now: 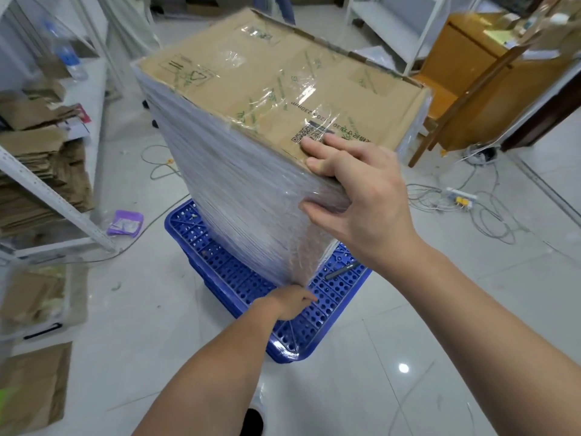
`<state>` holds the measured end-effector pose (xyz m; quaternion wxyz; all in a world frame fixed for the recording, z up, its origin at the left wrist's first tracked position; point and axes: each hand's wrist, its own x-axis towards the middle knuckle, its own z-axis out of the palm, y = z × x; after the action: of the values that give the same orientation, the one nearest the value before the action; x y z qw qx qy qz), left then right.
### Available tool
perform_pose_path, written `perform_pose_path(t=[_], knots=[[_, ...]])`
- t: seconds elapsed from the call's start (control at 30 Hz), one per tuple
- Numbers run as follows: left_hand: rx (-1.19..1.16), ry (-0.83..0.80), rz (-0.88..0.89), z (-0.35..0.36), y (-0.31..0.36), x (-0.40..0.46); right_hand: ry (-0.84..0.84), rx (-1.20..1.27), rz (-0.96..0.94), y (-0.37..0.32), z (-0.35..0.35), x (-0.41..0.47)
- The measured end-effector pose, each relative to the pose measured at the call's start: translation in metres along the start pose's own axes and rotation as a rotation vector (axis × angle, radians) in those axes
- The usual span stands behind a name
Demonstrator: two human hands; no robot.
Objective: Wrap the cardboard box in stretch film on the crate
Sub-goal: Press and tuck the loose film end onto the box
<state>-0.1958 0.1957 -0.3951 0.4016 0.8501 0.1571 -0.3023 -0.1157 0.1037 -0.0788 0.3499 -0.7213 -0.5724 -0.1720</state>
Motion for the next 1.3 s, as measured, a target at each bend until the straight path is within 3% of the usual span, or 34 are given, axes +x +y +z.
perform_pose_path(t=[0.17,0.27,0.33,0.43,0.53,0.6,0.83,0.93,1.07,1.13,1.2,1.3], knots=[[0.294,0.068,-0.027,-0.004,0.001,-0.003,0.011,0.010,-0.005,0.001,0.002,0.002],[0.297,0.116,-0.187,0.012,0.006,-0.005,0.014,0.013,0.005,0.002,0.002,0.002],[0.273,0.054,-0.277,0.028,0.011,-0.006,0.019,0.010,0.005,0.003,0.002,0.003],[-0.006,0.029,-0.133,0.038,0.031,-0.006,0.028,0.013,-0.004,0.003,0.004,0.004],[-0.375,0.167,0.001,0.025,0.055,-0.005,0.032,0.016,-0.018,0.004,0.005,0.005],[-0.443,0.222,0.004,0.018,0.056,-0.005,0.037,0.012,-0.027,0.005,0.004,0.004],[-0.152,0.182,-0.159,0.023,0.040,-0.049,0.025,0.023,-0.032,0.006,0.004,0.007],[0.004,0.232,-0.042,-0.012,0.057,-0.087,0.020,0.026,-0.032,0.007,0.005,0.006],[0.557,0.270,0.082,-0.092,0.096,-0.130,0.006,0.024,-0.026,0.005,0.003,0.006],[0.693,0.292,0.084,-0.124,0.111,-0.152,-0.016,0.023,-0.016,0.004,0.001,0.006],[0.627,0.351,0.049,-0.147,0.127,-0.180,-0.025,0.012,0.019,0.000,-0.002,0.007],[0.326,0.588,0.045,-0.171,0.138,-0.225,0.002,-0.008,0.078,-0.009,-0.005,0.009]])
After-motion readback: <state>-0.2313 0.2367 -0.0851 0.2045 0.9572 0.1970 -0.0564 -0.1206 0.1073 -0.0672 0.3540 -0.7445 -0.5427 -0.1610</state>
